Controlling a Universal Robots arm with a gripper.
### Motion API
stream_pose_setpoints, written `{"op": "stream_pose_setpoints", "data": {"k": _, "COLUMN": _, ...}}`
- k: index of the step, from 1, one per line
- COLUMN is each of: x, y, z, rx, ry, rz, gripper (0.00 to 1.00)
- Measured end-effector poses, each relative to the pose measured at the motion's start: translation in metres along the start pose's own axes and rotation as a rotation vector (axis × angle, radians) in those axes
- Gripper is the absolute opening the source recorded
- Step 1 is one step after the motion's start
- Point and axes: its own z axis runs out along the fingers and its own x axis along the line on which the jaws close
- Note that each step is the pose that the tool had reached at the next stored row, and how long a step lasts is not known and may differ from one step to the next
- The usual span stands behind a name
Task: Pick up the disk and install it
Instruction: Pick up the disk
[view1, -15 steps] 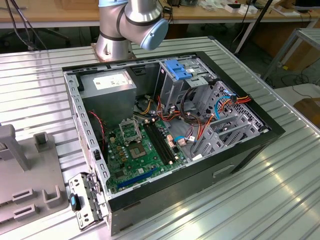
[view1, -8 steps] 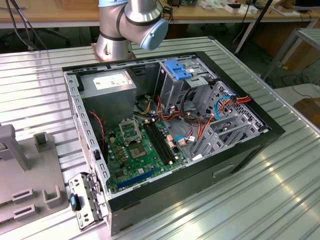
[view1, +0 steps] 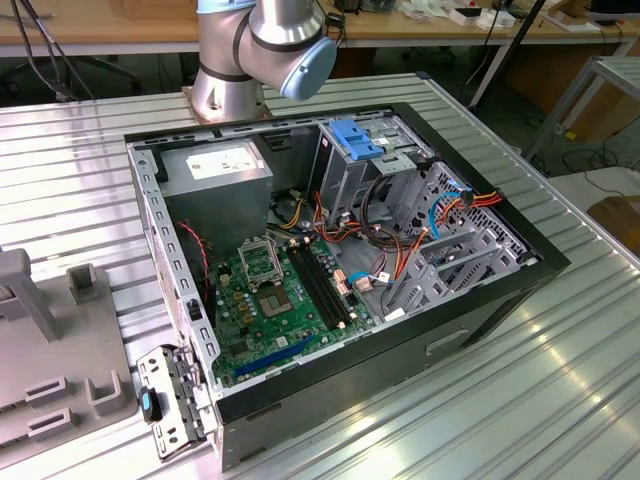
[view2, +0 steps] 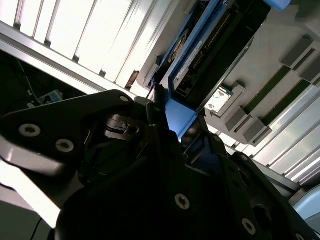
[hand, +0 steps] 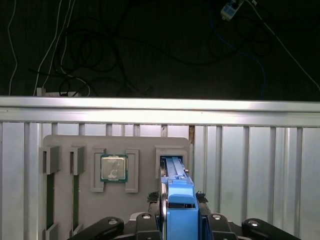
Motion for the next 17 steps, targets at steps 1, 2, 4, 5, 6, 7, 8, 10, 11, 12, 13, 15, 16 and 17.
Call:
{"op": "stream_pose_setpoints", "data": {"k": 1, "x": 0.0, "y": 0.0, "z": 0.0, "rx": 0.0, "ry": 0.0, "rz": 0.0, "gripper": 0.37}}
{"op": "stream_pose_setpoints", "data": {"k": 2, "x": 0.0, "y": 0.0, "z": 0.0, "rx": -0.0001, "ry": 0.0, "rz": 0.0, "gripper": 0.37}}
{"op": "stream_pose_setpoints", "data": {"k": 4, "x": 0.0, "y": 0.0, "z": 0.0001, "rx": 0.0, "ry": 0.0, "rz": 0.0, "gripper": 0.37}}
{"op": "stream_pose_setpoints", "data": {"k": 5, "x": 0.0, "y": 0.0, "z": 0.0002, "rx": 0.0, "ry": 0.0, "rz": 0.0, "gripper": 0.37}}
{"op": "stream_pose_setpoints", "data": {"k": 6, "x": 0.0, "y": 0.0, "z": 0.0003, "rx": 0.0, "ry": 0.0, "rz": 0.0, "gripper": 0.37}}
{"op": "stream_pose_setpoints", "data": {"k": 7, "x": 0.0, "y": 0.0, "z": 0.0002, "rx": -0.0001, "ry": 0.0, "rz": 0.0, "gripper": 0.37}}
{"op": "stream_pose_setpoints", "data": {"k": 8, "x": 0.0, "y": 0.0, "z": 0.0003, "rx": 0.0, "ry": 0.0, "rz": 0.0, "gripper": 0.37}}
{"op": "stream_pose_setpoints", "data": {"k": 10, "x": 0.0, "y": 0.0, "z": 0.0003, "rx": 0.0, "ry": 0.0, "rz": 0.0, "gripper": 0.37}}
{"op": "stream_pose_setpoints", "data": {"k": 11, "x": 0.0, "y": 0.0, "z": 0.0003, "rx": 0.0, "ry": 0.0, "rz": 0.0, "gripper": 0.37}}
{"op": "stream_pose_setpoints", "data": {"k": 12, "x": 0.0, "y": 0.0, "z": 0.0003, "rx": -0.0001, "ry": 0.0, "rz": 0.0, "gripper": 0.37}}
{"op": "stream_pose_setpoints", "data": {"k": 13, "x": 0.0, "y": 0.0, "z": 0.0003, "rx": 0.0, "ry": 0.0, "rz": 0.0, "gripper": 0.37}}
{"op": "stream_pose_setpoints", "data": {"k": 15, "x": -0.0001, "y": 0.0, "z": 0.0004, "rx": 0.0001, "ry": -0.0001, "rz": 0.0, "gripper": 0.37}}
{"op": "stream_pose_setpoints", "data": {"k": 16, "x": -0.0002, "y": 0.0, "z": 0.0005, "rx": 0.0002, "ry": -0.0001, "rz": 0.0, "gripper": 0.37}}
{"op": "stream_pose_setpoints", "data": {"k": 17, "x": -0.0003, "y": 0.0, "z": 0.0005, "rx": 0.0002, "ry": -0.0001, "rz": 0.0, "gripper": 0.37}}
